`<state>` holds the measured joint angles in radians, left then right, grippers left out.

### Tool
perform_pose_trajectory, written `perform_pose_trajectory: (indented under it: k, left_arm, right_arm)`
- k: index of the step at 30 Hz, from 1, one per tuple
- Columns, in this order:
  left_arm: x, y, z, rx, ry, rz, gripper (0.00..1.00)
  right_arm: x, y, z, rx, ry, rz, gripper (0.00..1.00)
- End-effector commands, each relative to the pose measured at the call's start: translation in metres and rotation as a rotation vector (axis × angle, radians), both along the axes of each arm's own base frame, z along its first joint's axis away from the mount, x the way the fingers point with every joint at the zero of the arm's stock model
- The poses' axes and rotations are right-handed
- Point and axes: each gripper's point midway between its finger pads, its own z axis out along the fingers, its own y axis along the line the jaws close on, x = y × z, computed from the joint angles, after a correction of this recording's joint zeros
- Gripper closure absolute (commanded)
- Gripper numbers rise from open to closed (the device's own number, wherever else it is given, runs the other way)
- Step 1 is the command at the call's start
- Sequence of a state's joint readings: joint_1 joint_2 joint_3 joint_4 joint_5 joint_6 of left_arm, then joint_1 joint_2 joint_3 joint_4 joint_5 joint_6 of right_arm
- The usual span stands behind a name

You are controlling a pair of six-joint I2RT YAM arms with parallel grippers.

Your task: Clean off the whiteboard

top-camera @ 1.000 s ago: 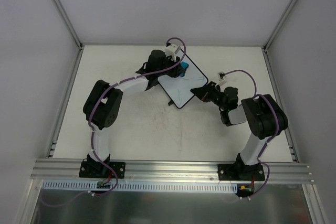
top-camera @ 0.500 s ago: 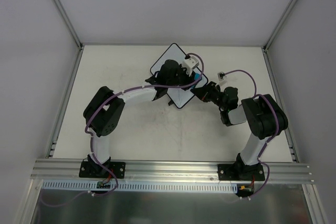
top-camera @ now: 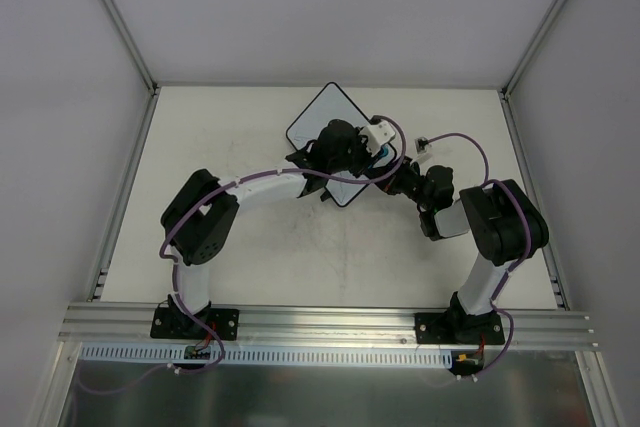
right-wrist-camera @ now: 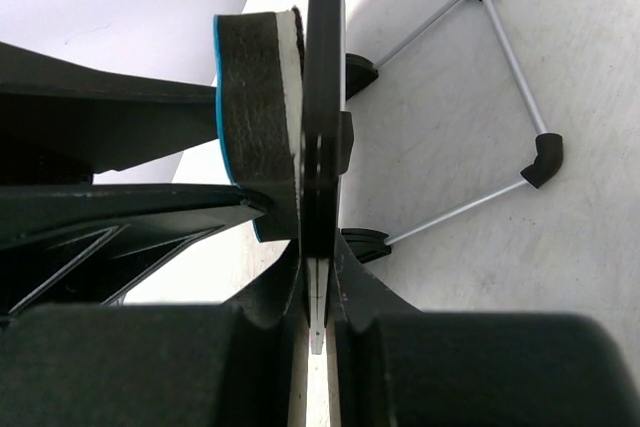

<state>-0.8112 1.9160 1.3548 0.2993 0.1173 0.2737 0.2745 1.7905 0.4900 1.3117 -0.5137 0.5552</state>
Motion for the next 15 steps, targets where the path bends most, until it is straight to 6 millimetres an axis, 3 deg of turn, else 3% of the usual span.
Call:
perform_pose_trajectory:
  k: [1, 8, 15]
  left_arm:
    - [-0.019, -0.011, -0.008, 0.101, -0.019, -0.078, 1.00]
    - [-0.012, -0.013, 0.001, 0.153, -0.093, -0.098, 1.00]
    - [-0.004, -0.020, -0.006, 0.186, -0.078, -0.117, 1.00]
  right_arm:
    - [0.000, 0.015, 0.033, -0.017, -0.175, 0.061, 1.00]
    - [0.000, 0.014, 0.034, -0.017, -0.178, 0.059, 1.00]
    - [-0.001, 0.014, 0.035, -0.017, -0.181, 0.061, 1.00]
